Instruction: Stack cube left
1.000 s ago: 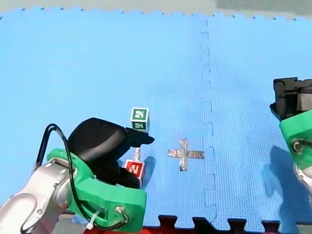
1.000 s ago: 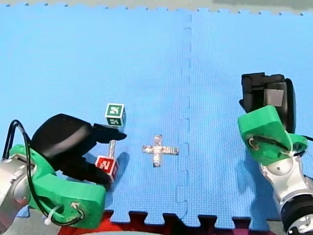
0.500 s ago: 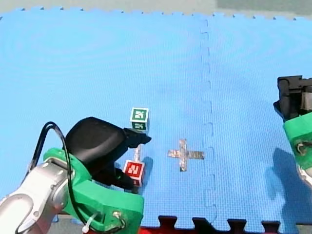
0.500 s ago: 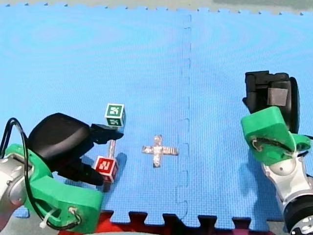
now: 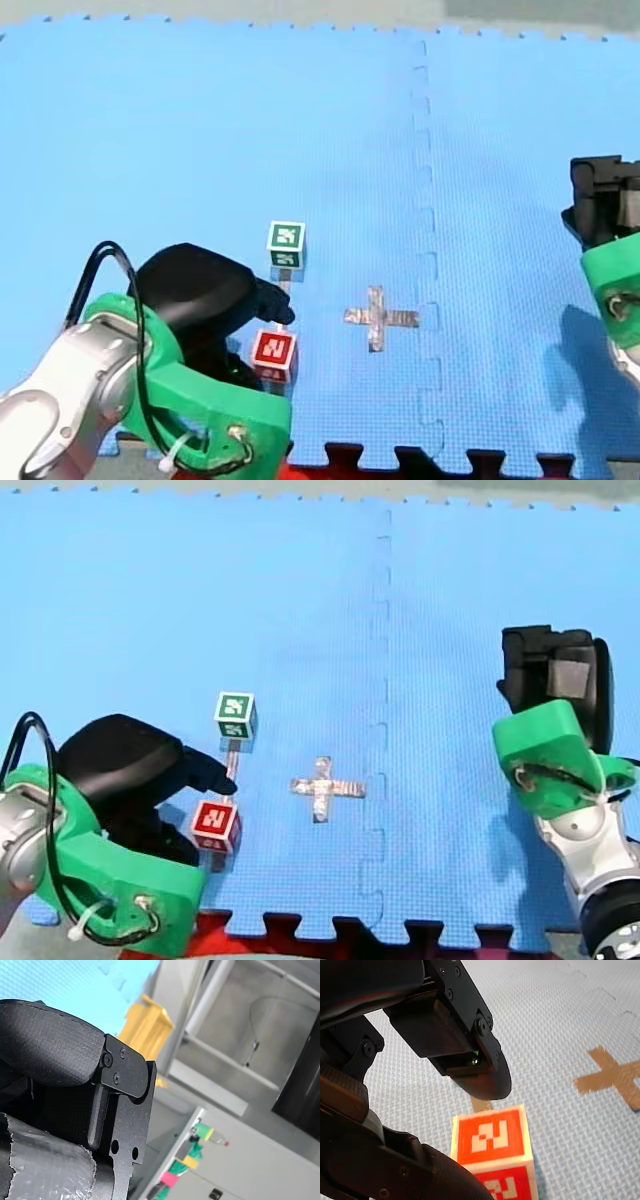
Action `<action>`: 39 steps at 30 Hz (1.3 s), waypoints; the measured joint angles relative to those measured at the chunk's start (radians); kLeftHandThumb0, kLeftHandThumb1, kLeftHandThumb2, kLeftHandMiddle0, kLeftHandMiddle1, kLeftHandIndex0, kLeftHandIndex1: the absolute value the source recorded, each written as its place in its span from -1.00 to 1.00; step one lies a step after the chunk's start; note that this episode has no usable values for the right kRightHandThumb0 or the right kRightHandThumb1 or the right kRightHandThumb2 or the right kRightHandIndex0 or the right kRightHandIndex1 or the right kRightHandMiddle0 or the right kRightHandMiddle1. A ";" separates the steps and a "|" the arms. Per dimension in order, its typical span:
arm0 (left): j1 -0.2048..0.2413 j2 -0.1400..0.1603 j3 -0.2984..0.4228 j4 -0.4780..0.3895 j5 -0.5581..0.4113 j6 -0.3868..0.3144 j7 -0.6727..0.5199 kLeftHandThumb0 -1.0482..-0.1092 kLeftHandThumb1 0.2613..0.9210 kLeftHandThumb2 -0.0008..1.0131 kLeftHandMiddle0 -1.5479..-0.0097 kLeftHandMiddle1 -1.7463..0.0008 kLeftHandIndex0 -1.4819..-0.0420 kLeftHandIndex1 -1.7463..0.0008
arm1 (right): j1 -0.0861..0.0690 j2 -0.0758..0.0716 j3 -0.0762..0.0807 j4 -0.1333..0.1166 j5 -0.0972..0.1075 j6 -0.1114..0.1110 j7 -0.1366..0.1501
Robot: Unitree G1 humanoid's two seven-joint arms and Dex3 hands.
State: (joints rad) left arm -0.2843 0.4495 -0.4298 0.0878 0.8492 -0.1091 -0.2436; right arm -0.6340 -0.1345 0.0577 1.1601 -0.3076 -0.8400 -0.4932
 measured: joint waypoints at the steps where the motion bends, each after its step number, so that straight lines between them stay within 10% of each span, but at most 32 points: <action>1: 0.000 0.000 0.000 -0.006 -0.001 0.005 -0.010 -0.47 0.46 -1.00 -0.07 -1.00 -0.36 0.92 | 0.000 -0.001 0.000 -0.001 0.000 -0.001 0.000; 13: -0.006 0.003 -0.004 -0.022 -0.010 -0.003 -0.024 0.38 0.54 -0.99 -0.27 -0.55 -0.79 0.96 | 0.006 -0.008 -0.003 -0.028 0.001 -0.011 -0.002; 39: -0.030 -0.002 -0.006 0.274 0.042 -0.423 0.691 0.29 0.63 -1.00 -0.26 -0.85 -0.76 1.00 | 0.009 0.001 -0.001 -0.036 0.002 -0.021 -0.001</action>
State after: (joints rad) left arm -0.3143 0.4477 -0.4362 0.3617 0.8914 -0.5317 0.4470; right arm -0.6254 -0.1333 0.0566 1.1242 -0.3059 -0.8612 -0.4939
